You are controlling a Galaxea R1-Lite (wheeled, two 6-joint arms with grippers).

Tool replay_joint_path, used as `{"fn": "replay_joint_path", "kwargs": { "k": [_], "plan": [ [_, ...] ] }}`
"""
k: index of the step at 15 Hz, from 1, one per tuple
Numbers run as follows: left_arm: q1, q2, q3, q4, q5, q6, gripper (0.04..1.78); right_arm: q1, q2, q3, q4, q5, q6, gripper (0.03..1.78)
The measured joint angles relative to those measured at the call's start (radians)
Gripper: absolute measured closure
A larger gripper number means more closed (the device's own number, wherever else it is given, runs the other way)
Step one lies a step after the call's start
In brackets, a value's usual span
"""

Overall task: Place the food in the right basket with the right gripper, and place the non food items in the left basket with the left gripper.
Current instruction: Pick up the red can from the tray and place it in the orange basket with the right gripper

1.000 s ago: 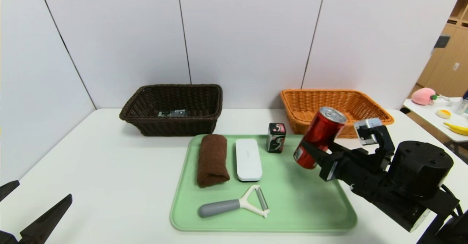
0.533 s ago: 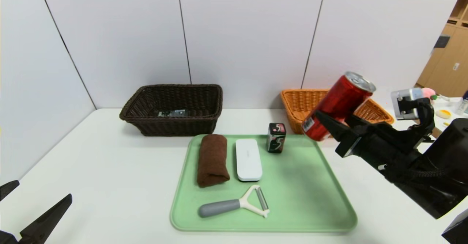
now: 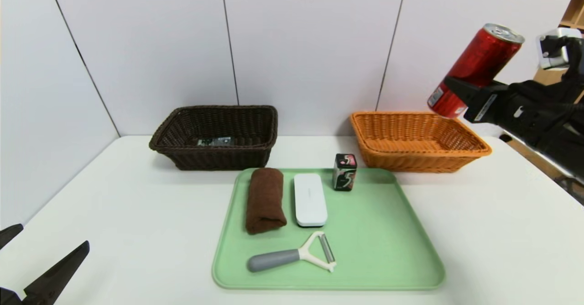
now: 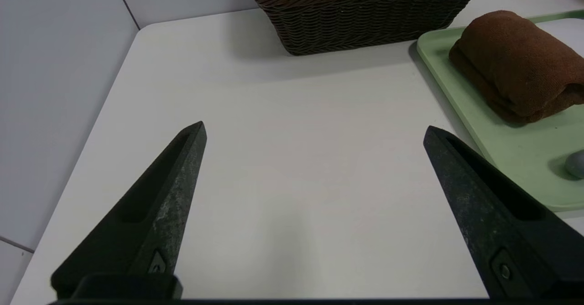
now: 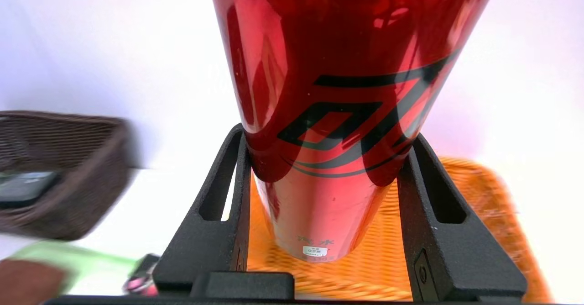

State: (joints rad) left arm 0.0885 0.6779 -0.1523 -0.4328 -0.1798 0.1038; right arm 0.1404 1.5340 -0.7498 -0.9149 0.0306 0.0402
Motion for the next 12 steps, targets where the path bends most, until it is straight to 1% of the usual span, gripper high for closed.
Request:
{"fn": "replay_joint_path", "kwargs": {
  "k": [2,3,7,9,10,12],
  "plan": [
    [0.000,0.000,0.001,0.000,0.000,-0.001,0.13,-0.049,0.020,-0.076,0.139,0.010,-0.008,0.93],
    [0.000,0.000,0.001,0.000,0.000,-0.001,0.13,-0.063,0.043,-0.103,0.162,0.009,-0.010,0.93],
    [0.000,0.001,0.003,0.001,0.000,-0.001,0.13,-0.103,0.193,-0.212,0.180,0.000,-0.033,0.93],
    [0.000,0.004,0.005,0.001,0.000,-0.001,0.13,-0.125,0.272,-0.260,0.179,-0.016,-0.039,0.93],
    [0.000,0.006,0.005,0.001,0.000,-0.002,0.13,-0.137,0.305,-0.278,0.176,-0.027,-0.043,0.93],
    [0.000,0.007,0.004,0.001,0.000,-0.001,0.13,-0.167,0.360,-0.292,0.173,-0.034,-0.055,0.93]
  ]
}}
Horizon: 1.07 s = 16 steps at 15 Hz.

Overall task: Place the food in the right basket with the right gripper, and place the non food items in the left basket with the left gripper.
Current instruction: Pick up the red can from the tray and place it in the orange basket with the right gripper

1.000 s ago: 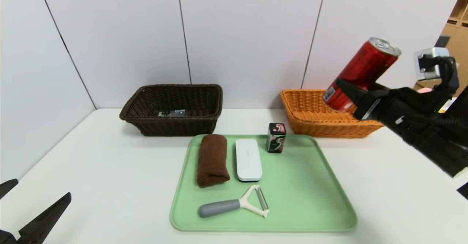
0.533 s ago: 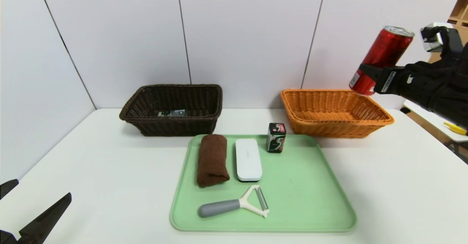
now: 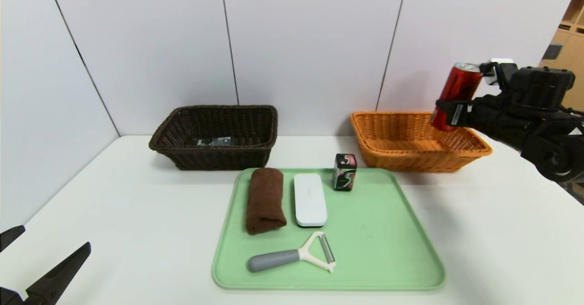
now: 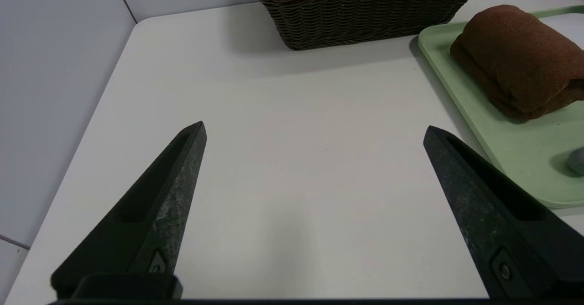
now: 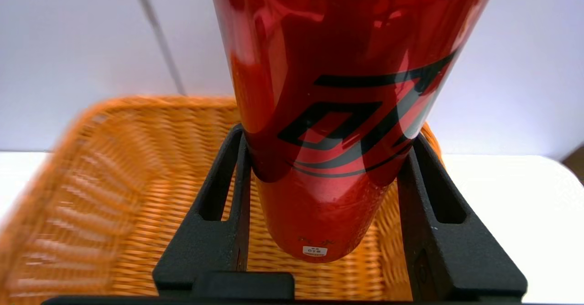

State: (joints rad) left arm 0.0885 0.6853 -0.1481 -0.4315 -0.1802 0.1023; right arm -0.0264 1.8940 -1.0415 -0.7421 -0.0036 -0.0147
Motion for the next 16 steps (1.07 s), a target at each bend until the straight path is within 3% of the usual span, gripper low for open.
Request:
{"fn": "replay_joint_path", "kwargs": {
  "k": [10,16],
  "plan": [
    [0.000,0.002,0.001,0.014,0.000,0.000,0.13,-0.028,0.103,-0.003,-0.060,-0.022,-0.001,0.92],
    [0.000,0.002,0.000,0.014,0.000,0.000,0.13,-0.030,0.129,0.005,-0.140,-0.033,-0.001,0.47]
  ]
}}
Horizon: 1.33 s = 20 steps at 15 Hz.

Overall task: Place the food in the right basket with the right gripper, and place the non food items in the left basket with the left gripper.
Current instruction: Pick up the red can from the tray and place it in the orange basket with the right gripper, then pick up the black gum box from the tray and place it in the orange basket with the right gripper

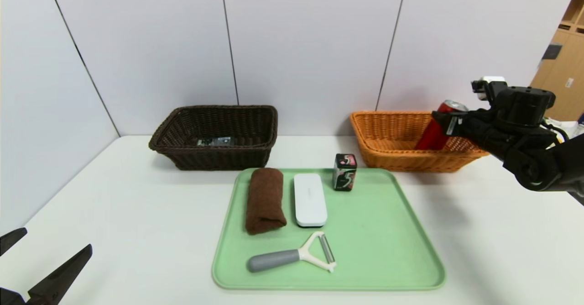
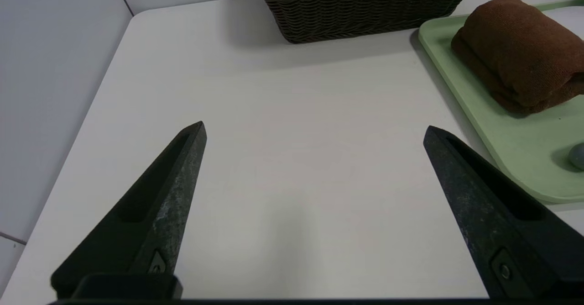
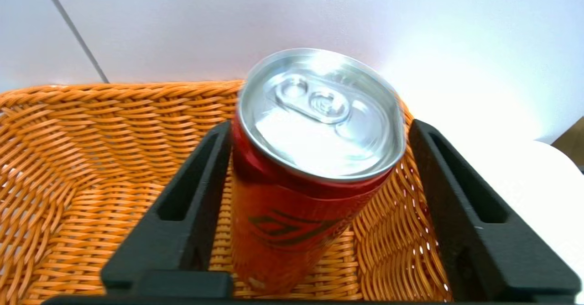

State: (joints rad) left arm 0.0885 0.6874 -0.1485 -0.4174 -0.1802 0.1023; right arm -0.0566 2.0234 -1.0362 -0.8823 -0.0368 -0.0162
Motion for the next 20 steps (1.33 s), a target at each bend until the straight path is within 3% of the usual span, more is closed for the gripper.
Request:
{"fn": "replay_joint_path", "kwargs": {
  "k": [6,9,12,16,20],
  "plan": [
    [0.000,-0.003,0.000,0.000,0.002,0.000,0.13,0.005,-0.069,0.008,0.007,0.003,-0.027,0.27],
    [0.000,-0.004,0.002,0.000,0.002,0.000,0.13,0.042,-0.166,0.006,0.047,0.009,-0.043,0.22],
    [0.000,-0.007,0.003,-0.001,0.003,0.000,0.13,0.151,-0.276,0.002,0.075,0.013,-0.065,0.18],
    [0.000,-0.014,0.000,0.000,0.002,0.000,0.13,0.346,-0.380,0.067,0.100,0.003,-0.070,0.15],
    [0.000,-0.019,0.002,0.001,0.002,0.000,0.13,0.437,-0.424,0.175,0.098,0.004,-0.062,0.13]
  ]
}}
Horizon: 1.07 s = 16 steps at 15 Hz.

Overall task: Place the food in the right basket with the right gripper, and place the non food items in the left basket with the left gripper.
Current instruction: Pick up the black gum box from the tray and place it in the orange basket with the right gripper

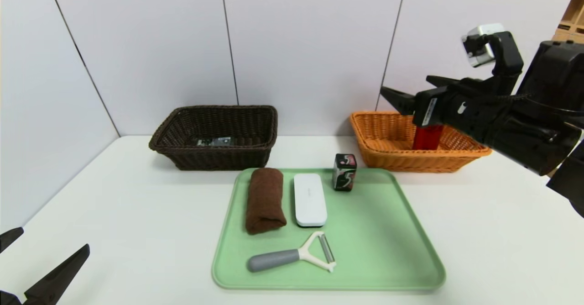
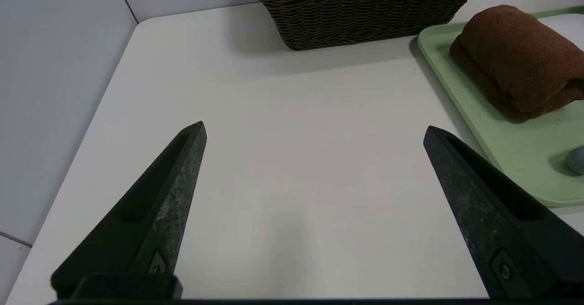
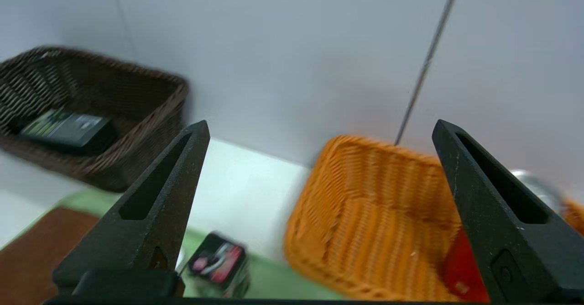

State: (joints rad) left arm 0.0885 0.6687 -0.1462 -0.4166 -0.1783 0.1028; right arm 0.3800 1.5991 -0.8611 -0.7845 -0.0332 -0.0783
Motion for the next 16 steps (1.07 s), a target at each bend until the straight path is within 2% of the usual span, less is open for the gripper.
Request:
{"fn": "replay_joint_path", "kwargs": {
  "k": [3,6,8,10,12,13,16],
  "plan": [
    [0.000,-0.007,0.001,0.013,0.000,0.000,0.13,0.043,-0.009,0.121,-0.018,0.000,0.014,0.12],
    [0.000,-0.011,0.004,0.013,0.001,-0.001,0.13,0.077,0.024,0.239,-0.144,-0.020,0.066,0.12],
    [0.000,-0.012,0.008,0.013,0.001,-0.002,0.13,0.097,0.091,0.306,-0.299,-0.065,0.087,0.12],
    [0.000,-0.015,0.013,0.014,0.001,-0.002,0.13,0.121,0.185,0.372,-0.533,-0.103,0.097,0.12],
    [0.000,-0.018,0.021,0.016,0.001,-0.002,0.13,0.152,0.260,0.446,-0.699,-0.133,0.106,0.12],
    [0.000,-0.020,0.024,0.019,0.001,-0.002,0.13,0.171,0.287,0.465,-0.732,-0.143,0.108,0.12],
    [0.000,-0.025,0.026,0.019,0.003,-0.002,0.13,0.204,0.340,0.481,-0.737,-0.145,0.112,0.12]
  ]
}}
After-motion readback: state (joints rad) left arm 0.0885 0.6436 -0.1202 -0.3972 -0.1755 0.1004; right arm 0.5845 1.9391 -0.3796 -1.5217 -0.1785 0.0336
